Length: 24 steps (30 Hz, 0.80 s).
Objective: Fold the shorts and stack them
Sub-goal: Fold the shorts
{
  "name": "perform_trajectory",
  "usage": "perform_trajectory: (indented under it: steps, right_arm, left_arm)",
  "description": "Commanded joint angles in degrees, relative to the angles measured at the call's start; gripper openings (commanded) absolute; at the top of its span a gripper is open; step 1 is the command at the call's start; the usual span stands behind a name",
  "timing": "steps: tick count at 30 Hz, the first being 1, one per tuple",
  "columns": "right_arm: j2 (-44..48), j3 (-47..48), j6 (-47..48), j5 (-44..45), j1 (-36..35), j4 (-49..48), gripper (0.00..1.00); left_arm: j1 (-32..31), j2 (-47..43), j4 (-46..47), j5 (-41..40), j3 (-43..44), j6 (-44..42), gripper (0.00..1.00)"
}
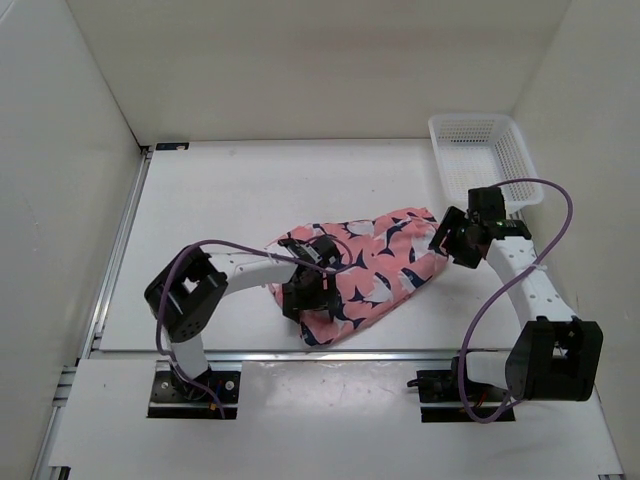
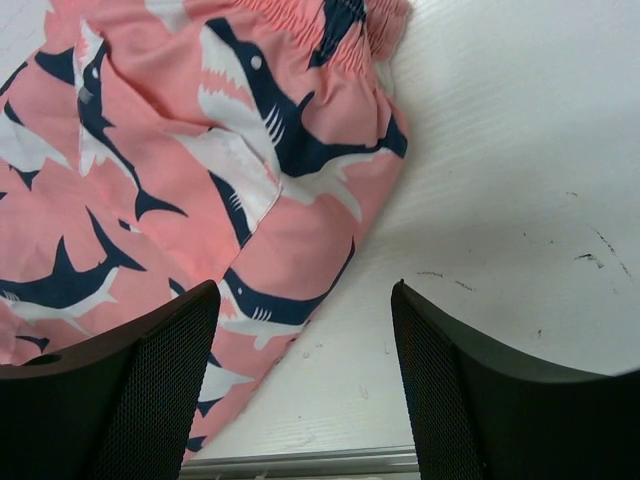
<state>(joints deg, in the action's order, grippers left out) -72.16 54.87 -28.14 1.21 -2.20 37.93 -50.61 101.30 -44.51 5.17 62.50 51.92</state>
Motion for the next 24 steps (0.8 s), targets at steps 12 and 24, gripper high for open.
perform_trajectory:
  steps: [12,24]
  right_arm:
    - [0.4,1.8,4.0,-6.2,0.4,-0.1,0.84]
    - [-8.9,4.9,9.6,-18.1,-8.1,-1.5,0.99]
  left_arm:
    - [16.1,-9.8,-6.8,-14.0,-2.9,-7.9,0.10]
    - [27.1,-13.2,-16.1,-18.9,9.0,-17.4,0.99]
